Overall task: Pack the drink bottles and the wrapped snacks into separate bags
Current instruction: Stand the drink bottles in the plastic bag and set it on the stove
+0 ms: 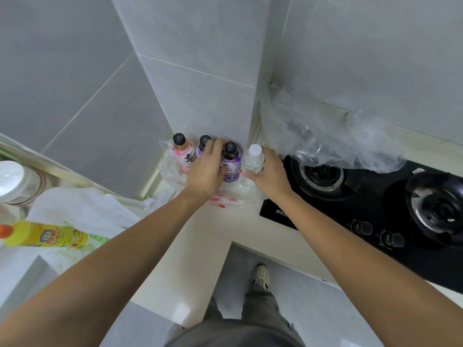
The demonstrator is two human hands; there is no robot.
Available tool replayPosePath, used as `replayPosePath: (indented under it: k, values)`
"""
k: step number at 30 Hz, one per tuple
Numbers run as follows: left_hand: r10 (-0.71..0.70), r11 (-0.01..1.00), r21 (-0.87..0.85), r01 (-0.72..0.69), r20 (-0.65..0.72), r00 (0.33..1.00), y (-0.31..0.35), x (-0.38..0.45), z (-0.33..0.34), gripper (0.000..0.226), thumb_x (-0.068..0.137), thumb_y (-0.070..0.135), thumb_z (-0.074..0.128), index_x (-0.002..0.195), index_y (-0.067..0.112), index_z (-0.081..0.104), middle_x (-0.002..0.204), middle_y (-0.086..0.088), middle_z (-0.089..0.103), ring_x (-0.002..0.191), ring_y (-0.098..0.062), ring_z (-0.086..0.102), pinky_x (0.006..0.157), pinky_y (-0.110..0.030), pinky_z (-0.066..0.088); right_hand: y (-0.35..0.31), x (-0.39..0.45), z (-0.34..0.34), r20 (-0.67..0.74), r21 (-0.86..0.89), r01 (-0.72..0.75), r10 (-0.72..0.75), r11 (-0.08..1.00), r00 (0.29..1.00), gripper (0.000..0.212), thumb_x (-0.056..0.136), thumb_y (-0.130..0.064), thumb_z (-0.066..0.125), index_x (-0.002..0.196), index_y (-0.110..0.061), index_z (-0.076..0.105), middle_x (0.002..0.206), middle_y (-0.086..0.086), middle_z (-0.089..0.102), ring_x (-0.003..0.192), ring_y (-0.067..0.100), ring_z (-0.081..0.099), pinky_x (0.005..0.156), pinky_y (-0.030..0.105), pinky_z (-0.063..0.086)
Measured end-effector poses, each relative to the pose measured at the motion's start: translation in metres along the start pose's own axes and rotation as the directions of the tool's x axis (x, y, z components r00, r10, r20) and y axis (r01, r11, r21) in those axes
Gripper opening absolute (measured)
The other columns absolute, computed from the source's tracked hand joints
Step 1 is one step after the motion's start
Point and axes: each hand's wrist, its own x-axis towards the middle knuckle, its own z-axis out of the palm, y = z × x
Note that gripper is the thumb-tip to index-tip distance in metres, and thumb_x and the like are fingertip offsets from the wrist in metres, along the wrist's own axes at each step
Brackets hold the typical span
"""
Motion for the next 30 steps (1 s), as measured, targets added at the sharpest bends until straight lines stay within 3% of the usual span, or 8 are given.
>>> replayPosePath:
  k: [3, 6, 9, 13, 15, 20, 25, 30]
  values:
    - [0.012, 0.999, -0.045, -0.014, -0.052, 0.999, -0.003, -0.015, -0.004, 0.029, 0.093, 0.016, 0.061, 0.116, 0.017, 0.043, 0.114, -0.005, 0.050, 0.082, -0.029, 0.057, 0.057, -0.041, 0.047, 0.005, -0.016, 0.008, -0.140, 0.020, -0.007, 0.010, 1.000, 0.990, 0.068, 0.080, -0.031, 0.088, 0.133, -0.017, 0.049, 0.130, 0.001, 0.049, 0.117, 0.019, 0.054, 0.094, 0.034, 0.048]
    - [0.028, 0.998, -0.050, -0.026, 0.035, 0.999, -0.022, -0.042, 0.006, 0.020, 0.098, 0.027, 0.057, 0.111, 0.015, 0.048, 0.106, -0.003, 0.056, 0.088, -0.024, 0.057, 0.066, -0.040, 0.050, 0.011, -0.044, 0.025, -0.310, -0.076, 0.021, -0.043, 0.997, 0.950, 0.031, 0.088, -0.023, 0.076, 0.108, -0.014, 0.055, 0.109, 0.002, 0.053, 0.098, 0.019, 0.056, 0.083, 0.043, 0.053]
    - [-0.010, 0.993, 0.119, -0.022, 0.266, 0.964, -0.055, -0.060, 0.027, 0.045, 0.098, 0.045, 0.051, 0.133, 0.015, 0.052, 0.126, -0.006, 0.059, 0.112, -0.027, 0.055, 0.090, -0.042, 0.052, 0.020, -0.062, 0.047, -0.075, -0.215, 0.134, -0.153, 0.967, 0.985, 0.013, 0.093, -0.020, 0.066, 0.104, -0.012, 0.063, 0.106, 0.002, 0.059, 0.099, 0.021, 0.059, 0.081, 0.043, 0.054]
    - [-0.098, 0.917, 0.390, -0.077, 0.410, 0.907, -0.087, -0.058, 0.033, 0.054, 0.103, 0.054, 0.029, 0.132, 0.021, 0.060, 0.130, -0.008, 0.065, 0.127, -0.029, 0.050, 0.119, -0.042, 0.029, 0.032, -0.057, 0.064, 0.248, -0.460, 0.288, -0.190, 0.840, 0.950, 0.031, 0.100, -0.029, 0.056, 0.122, -0.009, 0.063, 0.108, 0.009, 0.068, 0.104, 0.030, 0.063, 0.102, 0.042, 0.047]
    - [-0.117, 0.879, 0.467, -0.090, 0.397, 0.910, -0.091, -0.055, 0.025, 0.056, 0.106, 0.050, 0.023, 0.118, 0.021, 0.070, 0.116, -0.007, 0.071, 0.118, -0.028, 0.056, 0.115, -0.041, 0.030, 0.036, -0.053, 0.063, 0.272, -0.516, 0.275, -0.150, 0.811, 0.951, 0.032, 0.103, -0.028, 0.050, 0.125, -0.008, 0.062, 0.104, 0.010, 0.071, 0.101, 0.031, 0.067, 0.110, 0.041, 0.042]
    - [-0.157, 0.818, 0.568, -0.089, 0.370, 0.916, -0.102, -0.056, 0.010, 0.054, 0.108, 0.041, 0.022, 0.098, 0.019, 0.070, 0.099, -0.005, 0.072, 0.095, -0.027, 0.058, 0.094, -0.042, 0.040, 0.036, -0.045, 0.055, 0.227, -0.534, 0.190, -0.076, 0.824, 0.971, 0.041, 0.106, -0.033, 0.048, 0.141, -0.011, 0.053, 0.125, 0.010, 0.064, 0.102, 0.038, 0.068, 0.073, 0.043, 0.054]
    - [-0.288, 0.805, 0.593, -0.007, 0.401, 0.870, -0.107, -0.054, 0.005, 0.045, 0.099, 0.051, 0.041, 0.130, 0.025, 0.058, 0.110, -0.005, 0.071, 0.110, -0.027, 0.055, 0.100, -0.041, 0.039, 0.031, -0.039, 0.054, 0.282, -0.560, 0.147, 0.021, 0.815, 0.959, 0.084, 0.091, -0.049, 0.073, 0.156, -0.018, 0.031, 0.151, 0.010, 0.044, 0.123, 0.039, 0.059, 0.089, 0.049, 0.055]
    - [-0.390, 0.756, 0.655, 0.017, 0.430, 0.814, -0.106, -0.053, -0.001, 0.050, 0.084, 0.065, 0.057, 0.115, 0.027, 0.066, 0.109, 0.001, 0.065, 0.115, -0.022, 0.049, 0.104, -0.040, 0.038, 0.021, -0.041, 0.063, 0.343, -0.585, 0.141, 0.086, 0.799, 0.935, 0.120, 0.076, -0.057, 0.084, 0.163, -0.024, 0.008, 0.159, 0.009, 0.031, 0.129, 0.039, 0.055, 0.091, 0.048, 0.053]
